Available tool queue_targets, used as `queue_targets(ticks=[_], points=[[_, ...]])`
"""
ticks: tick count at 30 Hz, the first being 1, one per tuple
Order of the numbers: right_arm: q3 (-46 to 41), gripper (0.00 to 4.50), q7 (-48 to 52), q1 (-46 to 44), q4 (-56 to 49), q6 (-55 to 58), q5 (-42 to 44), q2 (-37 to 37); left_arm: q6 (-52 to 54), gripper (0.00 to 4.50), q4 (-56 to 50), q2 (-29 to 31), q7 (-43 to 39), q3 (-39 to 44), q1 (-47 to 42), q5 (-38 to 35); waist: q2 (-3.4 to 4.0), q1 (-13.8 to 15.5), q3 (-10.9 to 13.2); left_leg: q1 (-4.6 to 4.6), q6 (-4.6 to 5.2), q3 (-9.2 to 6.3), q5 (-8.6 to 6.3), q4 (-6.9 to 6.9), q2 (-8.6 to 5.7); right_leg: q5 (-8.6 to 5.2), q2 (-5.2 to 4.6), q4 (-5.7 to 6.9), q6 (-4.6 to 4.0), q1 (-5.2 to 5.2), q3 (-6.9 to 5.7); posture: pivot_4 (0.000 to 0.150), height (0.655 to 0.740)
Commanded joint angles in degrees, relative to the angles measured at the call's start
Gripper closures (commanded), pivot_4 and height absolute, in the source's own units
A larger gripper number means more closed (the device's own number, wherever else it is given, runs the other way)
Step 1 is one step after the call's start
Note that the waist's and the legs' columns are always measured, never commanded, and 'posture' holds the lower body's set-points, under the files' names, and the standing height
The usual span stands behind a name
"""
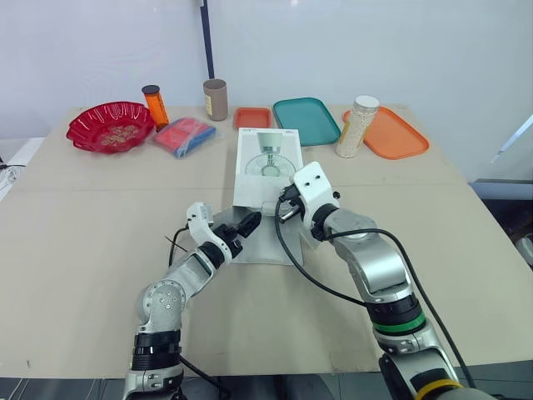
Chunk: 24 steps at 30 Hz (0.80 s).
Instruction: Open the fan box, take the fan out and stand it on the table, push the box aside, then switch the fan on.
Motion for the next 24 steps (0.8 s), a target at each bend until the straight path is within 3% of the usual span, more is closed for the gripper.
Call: queue_targets(ticks=[1,16,24], points=[[1.1,4.50,0.7,1.1,1.4,1.6,-0.2,-0.1,-1.5,0.01,-0.1,-1.2,-0.6,-0.6,-1.4,0.8,0.00,0.0,0.0,0.00,0.00,0.00,0.00,0.00,0.00,0.00,0.00,0.00,0.00,0.00,0.00,0.150,0.7400],[1.4,4.50,0.9,1.7,1.0,1.9,-0.5,-0.4,-5.0,0.01,4.4,-5.5,-3.0,-1.4,-3.9,4.8,-0.01,0.0,0.0,0.01,-0.06,-0.03,0.04,0.01,-0.05,0.01,-0.03,0.00,0.03,0.04,-0.02,0.150,0.7400],[1.8,4.50,1.1,2.1,0.5,2.0,-0.7,-0.8,-6.2,0.01,7.4,-8.7,-4.1,0.1,-4.6,2.5,-0.02,0.0,0.0,0.01,-0.07,-0.04,0.05,0.01,-0.06,0.01,-0.03,0.00,0.04,0.04,-0.02,0.150,0.7400]])
